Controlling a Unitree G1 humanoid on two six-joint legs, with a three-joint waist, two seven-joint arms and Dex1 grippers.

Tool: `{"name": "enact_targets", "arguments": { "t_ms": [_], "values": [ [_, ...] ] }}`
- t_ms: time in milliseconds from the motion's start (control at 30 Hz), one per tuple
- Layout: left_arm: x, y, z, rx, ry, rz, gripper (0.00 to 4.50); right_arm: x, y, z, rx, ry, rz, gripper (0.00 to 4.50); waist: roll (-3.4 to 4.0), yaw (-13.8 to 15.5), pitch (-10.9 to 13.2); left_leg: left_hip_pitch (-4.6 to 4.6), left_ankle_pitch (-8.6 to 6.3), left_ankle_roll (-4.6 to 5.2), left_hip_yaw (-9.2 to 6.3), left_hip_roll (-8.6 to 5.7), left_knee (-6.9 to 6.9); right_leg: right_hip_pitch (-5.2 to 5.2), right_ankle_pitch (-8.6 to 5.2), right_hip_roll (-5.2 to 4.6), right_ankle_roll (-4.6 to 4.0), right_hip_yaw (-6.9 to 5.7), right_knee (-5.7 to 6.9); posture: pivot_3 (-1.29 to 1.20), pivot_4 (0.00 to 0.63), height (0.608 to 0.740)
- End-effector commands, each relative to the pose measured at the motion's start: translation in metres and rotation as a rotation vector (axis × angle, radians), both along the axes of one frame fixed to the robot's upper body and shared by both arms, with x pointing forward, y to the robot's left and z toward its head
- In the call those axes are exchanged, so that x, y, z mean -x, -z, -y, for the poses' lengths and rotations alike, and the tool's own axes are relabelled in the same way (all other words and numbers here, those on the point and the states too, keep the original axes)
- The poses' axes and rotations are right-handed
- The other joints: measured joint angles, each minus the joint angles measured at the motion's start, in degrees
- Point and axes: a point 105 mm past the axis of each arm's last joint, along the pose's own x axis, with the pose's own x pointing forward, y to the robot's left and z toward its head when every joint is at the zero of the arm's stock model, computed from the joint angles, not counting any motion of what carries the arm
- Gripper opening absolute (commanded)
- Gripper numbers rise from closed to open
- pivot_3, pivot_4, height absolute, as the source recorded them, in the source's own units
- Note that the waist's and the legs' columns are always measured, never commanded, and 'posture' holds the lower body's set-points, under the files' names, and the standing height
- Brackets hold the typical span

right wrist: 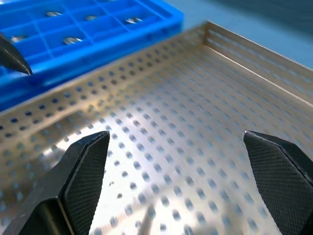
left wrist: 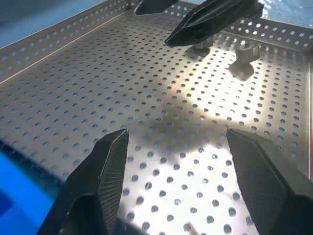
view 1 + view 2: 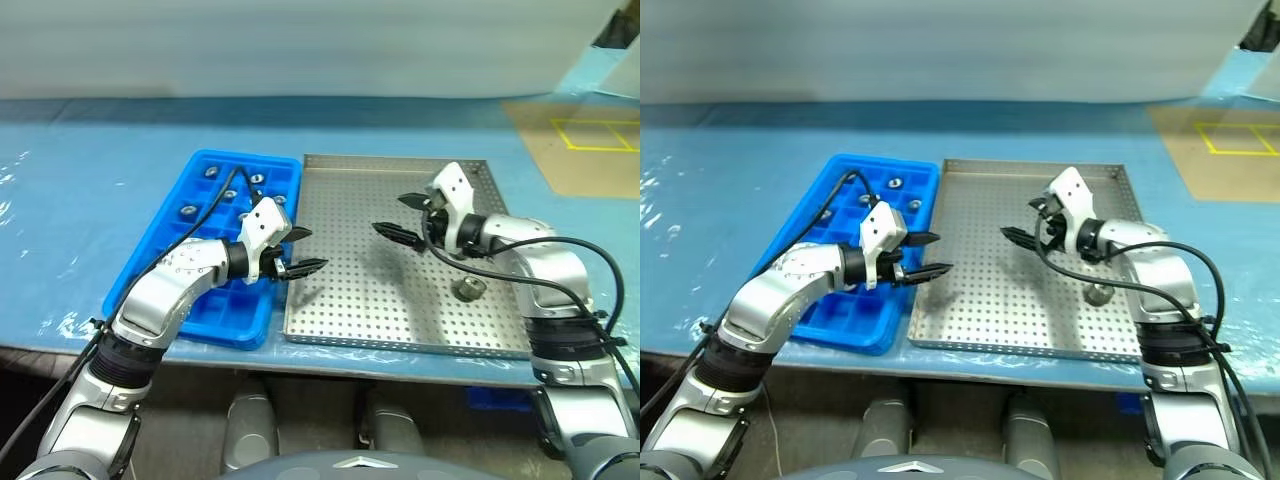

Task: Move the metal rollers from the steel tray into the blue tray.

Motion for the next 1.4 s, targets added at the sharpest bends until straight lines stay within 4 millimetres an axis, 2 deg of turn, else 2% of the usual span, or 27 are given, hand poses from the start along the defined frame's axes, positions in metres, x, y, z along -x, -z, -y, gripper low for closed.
{"name": "enact_targets", "arguments": {
  "t_ms": [33, 267, 567, 833, 1400],
  "values": [
    [-0.003, -0.002, 0.009, -0.001, 0.066, 0.032, 3.37, 0.012, -0.014, 0.019, 0.008, 0.084, 0.026, 4.46, 0.02, -1.0, 0.0, 0.06, -0.01, 0.01, 0.01, 0.01, 0.01, 0.03, 0.00, 0.03, -0.01, 0.03, 0.00, -0.18, 0.150, 0.740],
    [-0.010, -0.003, 0.027, 0.013, 0.136, 0.041, 3.37, 0.034, -0.003, 0.048, -0.016, 0.242, -0.103, 4.46, 0.02, -2.7, 0.0, 0.22, -0.02, 0.04, 0.08, 0.14, 0.04, 0.13, 0.06, 0.17, -0.10, 0.09, -0.01, -0.25, 0.150, 0.740],
    [-0.011, 0.000, 0.045, -0.007, 0.209, 0.061, 3.37, 0.051, 0.013, 0.070, 0.016, 0.364, -0.241, 4.46, 0.06, -3.0, 0.0, 0.43, -0.05, 0.09, 0.20, 0.19, 0.01, 0.28, 0.07, 0.24, -0.12, 0.31, -0.11, -0.29, 0.150, 0.740],
    [-0.012, -0.006, 0.055, 0.015, 0.221, 0.075, 3.37, 0.051, 0.025, 0.071, 0.003, 0.393, -0.305, 4.46, 0.05, -3.0, 0.0, 0.59, -0.10, 0.17, 0.46, 0.17, 0.01, 0.28, 0.07, 0.25, -0.11, 0.73, -0.11, -0.29, 0.150, 0.740],
    [-0.012, -0.011, 0.053, 0.036, 0.192, 0.078, 3.37, 0.044, 0.048, 0.062, -0.064, 0.383, -0.377, 4.46, 0.05, -2.9, 0.0, 0.81, -0.25, 0.38, 0.94, 0.17, -0.11, 0.25, 0.06, 0.26, -0.09, 1.09, -0.28, -0.25, 0.150, 0.740]
  ]
}}
